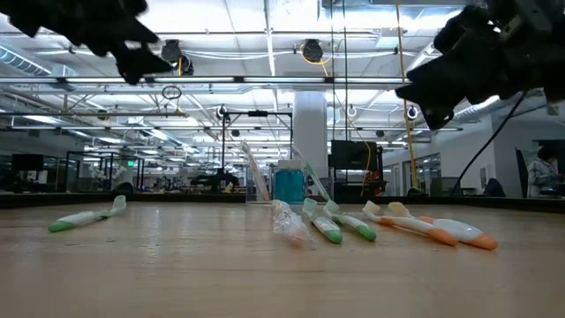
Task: Pick & Place toothbrushing station
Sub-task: Put the orange toothbrush into the transparent organizer
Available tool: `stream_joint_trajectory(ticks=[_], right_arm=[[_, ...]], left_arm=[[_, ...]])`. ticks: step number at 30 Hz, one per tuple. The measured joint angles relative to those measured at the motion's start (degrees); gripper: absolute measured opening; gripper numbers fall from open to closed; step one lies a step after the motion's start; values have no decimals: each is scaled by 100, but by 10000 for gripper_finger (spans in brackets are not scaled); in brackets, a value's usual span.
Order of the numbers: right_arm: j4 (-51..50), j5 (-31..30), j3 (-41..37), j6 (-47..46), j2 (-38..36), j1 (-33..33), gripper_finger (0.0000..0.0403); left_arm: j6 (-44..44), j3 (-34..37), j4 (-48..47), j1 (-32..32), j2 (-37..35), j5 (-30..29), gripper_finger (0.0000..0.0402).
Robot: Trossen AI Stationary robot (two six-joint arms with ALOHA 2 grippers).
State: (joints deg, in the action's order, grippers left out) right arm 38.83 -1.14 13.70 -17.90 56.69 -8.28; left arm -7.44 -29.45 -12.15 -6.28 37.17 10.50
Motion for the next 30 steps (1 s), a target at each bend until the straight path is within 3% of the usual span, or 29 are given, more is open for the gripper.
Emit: stream_joint_trajectory(ticks=[6,10,16,20,26,30], right_arm=[[-3550,-1486,1680,-1259,707,-618,179],[-5225,-1653,2477,-2795,1426,-646,191],[-4930,-775,2841,-3629,2450,-646,185],[-4690,-710,2956,-3837,3042,-646,175],[-4674,-690,3089,-4200,3614,-602,172],[-4677,-1035,3098,-4273,3814,-557,171]], left_arm=[[343,0,-528,132,-1302,-3,285],[486,0,-731,128,-1940,-94,285],[604,2,-1154,128,-2368,-644,285],[549,2,-1216,128,-2370,-1057,285],[430,2,-1203,128,-2329,-1212,285],[403,2,-1132,128,-2331,-1211,285]])
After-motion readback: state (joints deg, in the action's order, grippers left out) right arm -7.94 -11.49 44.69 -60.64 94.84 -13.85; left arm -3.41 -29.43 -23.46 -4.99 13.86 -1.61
